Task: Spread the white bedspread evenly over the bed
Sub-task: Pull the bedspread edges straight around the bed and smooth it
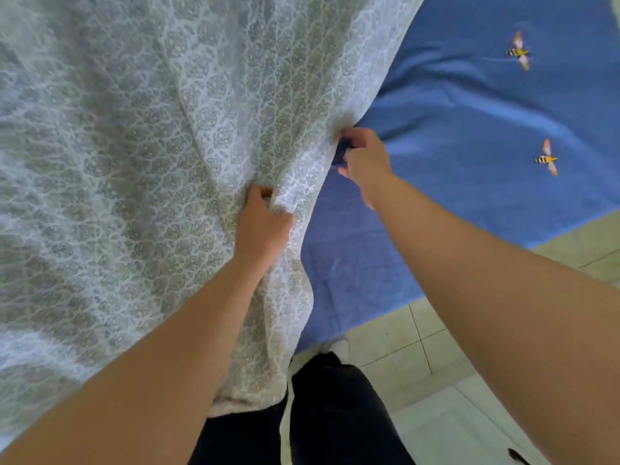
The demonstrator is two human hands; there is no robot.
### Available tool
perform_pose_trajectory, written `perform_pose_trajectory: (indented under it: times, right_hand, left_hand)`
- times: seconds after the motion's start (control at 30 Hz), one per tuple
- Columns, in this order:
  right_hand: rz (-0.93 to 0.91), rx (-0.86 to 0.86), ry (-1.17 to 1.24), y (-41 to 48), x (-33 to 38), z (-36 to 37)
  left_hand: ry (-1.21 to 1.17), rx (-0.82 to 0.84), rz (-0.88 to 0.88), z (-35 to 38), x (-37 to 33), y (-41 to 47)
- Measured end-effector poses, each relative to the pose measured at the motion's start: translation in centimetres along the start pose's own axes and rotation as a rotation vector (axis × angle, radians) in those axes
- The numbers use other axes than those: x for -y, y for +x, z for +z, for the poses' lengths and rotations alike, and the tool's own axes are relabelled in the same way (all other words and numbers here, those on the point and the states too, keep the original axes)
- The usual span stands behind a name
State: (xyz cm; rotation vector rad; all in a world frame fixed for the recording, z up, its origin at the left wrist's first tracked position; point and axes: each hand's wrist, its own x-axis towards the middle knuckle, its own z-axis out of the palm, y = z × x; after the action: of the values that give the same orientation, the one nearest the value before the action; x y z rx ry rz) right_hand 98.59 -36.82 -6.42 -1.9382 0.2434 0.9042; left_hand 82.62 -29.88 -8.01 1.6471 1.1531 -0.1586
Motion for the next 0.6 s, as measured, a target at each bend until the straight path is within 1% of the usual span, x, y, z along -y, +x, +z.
perform_pose_trajectory:
  times: [0.07,0.1,0.2,0.27,0.33,0.4,0.47,0.53,0.6]
  right_hand:
    - [0.058,-0.027,0.212,1.3,0.9,0.2]
    - [0.074,-0.022,0.271,2.0,1.4,0.1]
    - [0.12,0.022,0.344,5.0,2.6,-0.5]
    - [0.131,0.028,0.366,6.5,3.7,-1.0]
    - [0.107,0.055,0.324,7.0,4.5,-1.5]
    - [0.055,0.092,0.252,6.2,4.7,-2.1]
    - [0.0,0.112,0.166,5.6,4.3,-3.4]
    - [-0.061,0.06,0.048,5.4,3.1,-5.8]
    - [-0.12,-0.035,-0.078,5.7,1.8,-9.5]
  left_hand:
    - [-0.02,-0.06,0.086,0.1,0.7,-0.5]
    - [-0.027,-0.08,0.11,0.4,1.0,-0.8]
    - [-0.076,-0.096,0.16,1.1,0.7,-1.8]
    - [-0.019,-0.146,0.171,1.5,0.3,-2.3]
    - [0.094,-0.19,0.164,2.3,-0.1,-3.2]
    - [0.269,-0.189,0.151,3.4,-0.4,-3.8]
    - [0.47,-0.145,0.061,5.7,-0.8,-4.9]
    - [0.622,-0.11,0.024,8.5,-1.3,-5.8]
    - [0.71,-0.109,0.058,11.5,-2.1,-6.5]
